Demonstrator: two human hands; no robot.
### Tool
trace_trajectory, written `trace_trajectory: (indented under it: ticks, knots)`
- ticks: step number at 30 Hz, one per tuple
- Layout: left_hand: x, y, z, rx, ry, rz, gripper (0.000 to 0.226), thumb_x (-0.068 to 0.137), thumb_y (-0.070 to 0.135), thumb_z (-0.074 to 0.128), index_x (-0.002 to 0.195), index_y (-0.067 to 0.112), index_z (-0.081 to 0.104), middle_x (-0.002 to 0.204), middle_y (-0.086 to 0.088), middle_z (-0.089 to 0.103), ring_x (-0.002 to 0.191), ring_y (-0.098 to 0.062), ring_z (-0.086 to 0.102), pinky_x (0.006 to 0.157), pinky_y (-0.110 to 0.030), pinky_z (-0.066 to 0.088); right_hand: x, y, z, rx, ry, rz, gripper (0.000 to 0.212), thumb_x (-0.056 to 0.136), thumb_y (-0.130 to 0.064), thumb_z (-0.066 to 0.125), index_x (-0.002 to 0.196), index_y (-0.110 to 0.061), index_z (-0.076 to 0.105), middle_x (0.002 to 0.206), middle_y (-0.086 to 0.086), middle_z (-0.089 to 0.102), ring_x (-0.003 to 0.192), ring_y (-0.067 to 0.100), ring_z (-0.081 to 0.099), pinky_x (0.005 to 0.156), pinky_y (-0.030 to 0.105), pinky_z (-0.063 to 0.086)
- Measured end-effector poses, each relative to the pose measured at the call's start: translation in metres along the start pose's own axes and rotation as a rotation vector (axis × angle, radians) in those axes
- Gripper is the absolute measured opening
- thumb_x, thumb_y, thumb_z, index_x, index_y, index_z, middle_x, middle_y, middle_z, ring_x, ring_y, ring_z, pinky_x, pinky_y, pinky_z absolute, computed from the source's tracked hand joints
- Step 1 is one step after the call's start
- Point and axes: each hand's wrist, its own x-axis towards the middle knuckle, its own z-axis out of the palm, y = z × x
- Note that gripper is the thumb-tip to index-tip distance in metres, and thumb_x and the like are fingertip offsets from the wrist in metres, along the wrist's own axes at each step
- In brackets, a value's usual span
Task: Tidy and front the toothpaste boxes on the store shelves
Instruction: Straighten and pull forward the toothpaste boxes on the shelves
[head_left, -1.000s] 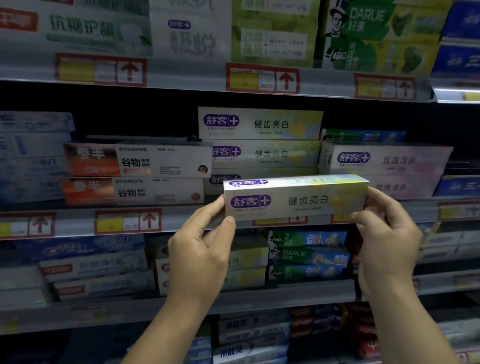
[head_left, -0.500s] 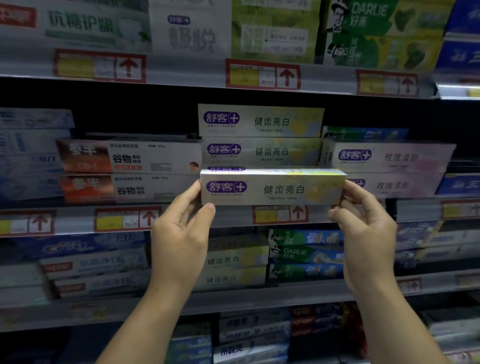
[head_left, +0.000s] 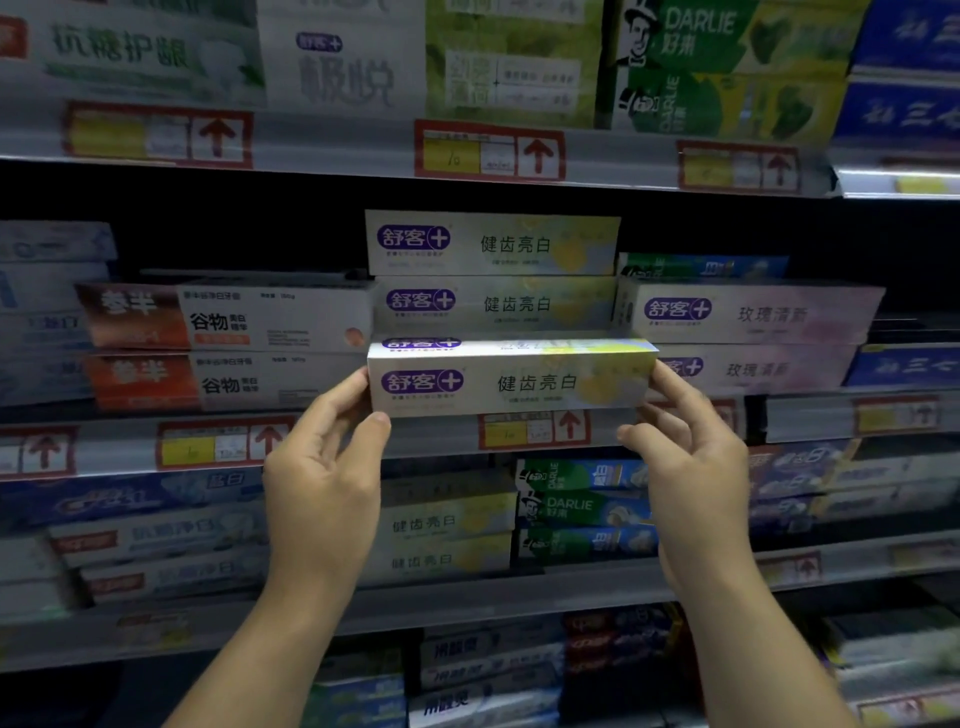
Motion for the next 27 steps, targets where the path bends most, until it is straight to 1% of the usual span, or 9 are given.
trace_trajectory:
  ticks: [3, 8, 12, 16, 19, 22, 24, 26, 27]
  knots:
    - [0.0, -0.001, 0.001, 0.01, 0.007, 0.006, 0.039, 0.098, 0.007, 0.06, 0.134, 0.021, 0.064, 0.121, 0.013, 0.072, 0.117, 0.0, 0.063, 0.103, -0.023, 0.05, 0.002, -0.002, 0.0, -0.055, -0.034, -0.029, 0.06, 0.092, 0.001, 0.063, 0.139, -0.036, 0.059, 0.127, -0.016, 0.063, 0.106, -0.005, 0.061, 0.084, 0.019, 0.054]
    - [0.002, -0.003, 0.0, 0.004, 0.019, 0.013, 0.038, 0.099, 0.009, 0.059, 0.134, 0.021, 0.065, 0.123, 0.01, 0.071, 0.118, -0.003, 0.064, 0.104, -0.031, 0.051, 0.006, -0.004, -0.005, -0.046, -0.021, -0.045, 0.054, 0.091, 0.002, 0.063, 0.127, -0.039, 0.064, 0.123, -0.012, 0.064, 0.112, 0.005, 0.062, 0.097, 0.031, 0.054]
    - [0.002, -0.004, 0.003, -0.045, 0.075, 0.003, 0.033, 0.098, 0.004, 0.058, 0.124, 0.023, 0.068, 0.111, 0.015, 0.075, 0.111, -0.002, 0.067, 0.092, -0.016, 0.053, 0.008, -0.007, -0.009, -0.038, -0.031, -0.065, 0.053, 0.092, 0.004, 0.061, 0.125, -0.037, 0.066, 0.122, -0.009, 0.066, 0.112, 0.006, 0.064, 0.098, 0.031, 0.056]
    - [0.001, -0.008, 0.007, -0.067, 0.1, 0.009, 0.03, 0.098, 0.002, 0.057, 0.121, 0.02, 0.067, 0.107, 0.017, 0.075, 0.108, -0.002, 0.068, 0.087, -0.014, 0.054, 0.015, -0.011, -0.008, -0.063, -0.092, -0.087, 0.055, 0.094, 0.004, 0.061, 0.138, -0.029, 0.06, 0.126, -0.011, 0.062, 0.11, -0.001, 0.063, 0.096, 0.017, 0.052]
    - [-0.001, -0.008, 0.008, -0.042, 0.095, 0.027, 0.032, 0.098, 0.003, 0.058, 0.125, 0.018, 0.067, 0.11, 0.013, 0.074, 0.111, -0.004, 0.067, 0.094, -0.017, 0.053, 0.023, -0.007, -0.006, -0.126, -0.12, -0.072, 0.057, 0.094, -0.002, 0.064, 0.144, -0.028, 0.056, 0.131, -0.011, 0.058, 0.109, -0.006, 0.061, 0.089, 0.012, 0.052]
    - [0.002, -0.008, 0.005, 0.032, 0.055, 0.027, 0.037, 0.098, 0.007, 0.06, 0.132, 0.021, 0.064, 0.121, 0.01, 0.071, 0.118, -0.004, 0.063, 0.103, -0.029, 0.052, 0.026, -0.001, -0.004, -0.136, -0.099, -0.035, 0.057, 0.095, -0.004, 0.064, 0.147, -0.025, 0.053, 0.132, -0.008, 0.053, 0.104, -0.012, 0.058, 0.08, 0.004, 0.048]
    - [0.005, -0.007, 0.003, 0.086, -0.001, 0.026, 0.042, 0.098, 0.011, 0.061, 0.139, 0.024, 0.06, 0.132, 0.011, 0.066, 0.125, -0.006, 0.059, 0.11, -0.036, 0.047, 0.025, 0.002, -0.001, -0.148, -0.088, -0.029, 0.058, 0.096, -0.006, 0.063, 0.15, -0.023, 0.05, 0.132, -0.01, 0.051, 0.104, -0.016, 0.057, 0.077, 0.002, 0.048]
    - [0.009, -0.005, 0.004, 0.123, -0.035, 0.019, 0.047, 0.098, 0.012, 0.063, 0.143, 0.024, 0.056, 0.135, 0.015, 0.058, 0.125, 0.001, 0.057, 0.111, -0.033, 0.045, 0.024, 0.005, 0.002, -0.167, -0.062, -0.043, 0.057, 0.097, -0.006, 0.063, 0.149, -0.023, 0.05, 0.13, -0.011, 0.052, 0.107, -0.011, 0.059, 0.08, 0.006, 0.051]
    - [0.01, -0.004, 0.005, 0.135, -0.039, 0.011, 0.05, 0.097, 0.012, 0.064, 0.145, 0.023, 0.053, 0.134, 0.015, 0.055, 0.12, 0.008, 0.056, 0.109, -0.026, 0.046, 0.024, 0.005, 0.003, -0.183, -0.048, -0.047, 0.056, 0.097, -0.007, 0.063, 0.149, -0.023, 0.05, 0.131, -0.012, 0.052, 0.11, -0.006, 0.06, 0.085, 0.011, 0.053]
